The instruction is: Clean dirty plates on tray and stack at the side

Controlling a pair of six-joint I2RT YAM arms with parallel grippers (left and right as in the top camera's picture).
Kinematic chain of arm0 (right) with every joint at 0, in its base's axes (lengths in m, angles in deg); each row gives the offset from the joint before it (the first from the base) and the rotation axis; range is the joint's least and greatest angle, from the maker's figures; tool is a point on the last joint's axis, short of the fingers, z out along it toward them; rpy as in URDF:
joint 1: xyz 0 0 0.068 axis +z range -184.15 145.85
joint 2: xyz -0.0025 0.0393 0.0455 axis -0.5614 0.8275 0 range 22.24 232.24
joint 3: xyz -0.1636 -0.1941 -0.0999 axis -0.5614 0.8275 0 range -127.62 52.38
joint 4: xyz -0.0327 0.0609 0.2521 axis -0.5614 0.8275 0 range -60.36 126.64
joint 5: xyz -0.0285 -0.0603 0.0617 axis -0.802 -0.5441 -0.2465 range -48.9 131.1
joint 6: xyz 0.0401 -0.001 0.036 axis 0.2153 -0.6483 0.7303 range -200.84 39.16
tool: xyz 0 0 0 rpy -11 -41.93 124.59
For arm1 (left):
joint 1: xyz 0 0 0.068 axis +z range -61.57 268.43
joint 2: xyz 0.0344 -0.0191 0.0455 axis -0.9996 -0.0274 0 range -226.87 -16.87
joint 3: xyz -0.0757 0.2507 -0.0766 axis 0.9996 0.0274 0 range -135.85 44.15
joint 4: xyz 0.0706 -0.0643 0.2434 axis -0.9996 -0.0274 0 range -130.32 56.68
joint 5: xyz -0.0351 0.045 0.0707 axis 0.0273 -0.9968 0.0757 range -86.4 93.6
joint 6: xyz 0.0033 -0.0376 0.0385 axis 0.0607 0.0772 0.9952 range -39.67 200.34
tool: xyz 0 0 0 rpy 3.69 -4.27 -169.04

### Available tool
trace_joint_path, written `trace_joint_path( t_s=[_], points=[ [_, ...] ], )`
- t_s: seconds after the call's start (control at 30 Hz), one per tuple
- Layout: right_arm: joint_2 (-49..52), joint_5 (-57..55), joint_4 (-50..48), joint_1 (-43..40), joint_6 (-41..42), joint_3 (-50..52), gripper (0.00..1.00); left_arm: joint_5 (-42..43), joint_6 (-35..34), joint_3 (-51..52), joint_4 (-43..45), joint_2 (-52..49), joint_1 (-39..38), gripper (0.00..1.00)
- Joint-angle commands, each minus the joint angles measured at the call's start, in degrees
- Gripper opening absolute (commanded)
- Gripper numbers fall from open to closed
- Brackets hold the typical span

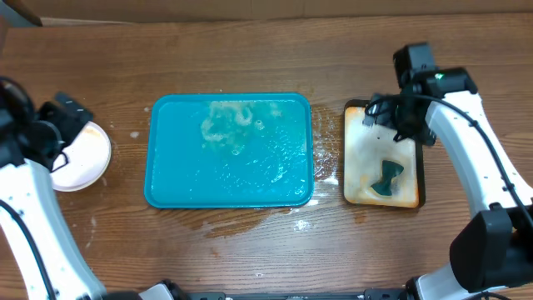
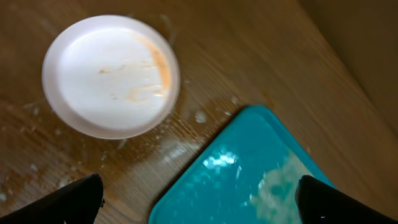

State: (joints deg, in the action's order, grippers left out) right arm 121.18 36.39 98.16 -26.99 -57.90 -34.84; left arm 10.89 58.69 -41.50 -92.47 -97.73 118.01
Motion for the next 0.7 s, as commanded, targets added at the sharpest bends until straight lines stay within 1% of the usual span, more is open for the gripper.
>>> trace_joint_path(
  t_s=[0.0,0.03,0.1,0.17,0.4,0.53,0.67],
  points=[
    [-2.78,0.15,-0.72,-0.09,-9.42,-6.16,1.0,0.22,10.69,-0.76,-0.98,5.05,-5.27,1.0],
    [-4.2,2.16,-1.64,-0.09,-14.56,-8.48,1.0,0.22,12.83,-0.76,-1.95,6.86,-8.28,1.0],
    [-6.51,4.66,-2.86,-0.11,-20.39,-10.88,1.0,0.22,14.49,-0.76,-3.13,8.76,-11.65,1.0],
    [-8.44,5.38,-3.56,-0.11,-22.77,-12.48,1.0,0.22,15.47,-0.76,-3.87,10.1,-13.97,1.0],
    [-17.09,6.58,-5.03,-0.11,-31.08,-17.31,1.0,0.15,15.45,-0.76,-4.09,14.21,-19.98,1.0],
    [-23.08,6.58,-6.29,-0.11,-35.21,-17.51,1.0,-0.02,15.47,-0.76,-4.17,15.17,-20.41,1.0],
    [-27.91,6.56,-6.99,-0.11,-36.94,-17.51,1.0,-0.28,15.45,-0.76,-4.59,15.04,-20.41,1.0]
  ],
)
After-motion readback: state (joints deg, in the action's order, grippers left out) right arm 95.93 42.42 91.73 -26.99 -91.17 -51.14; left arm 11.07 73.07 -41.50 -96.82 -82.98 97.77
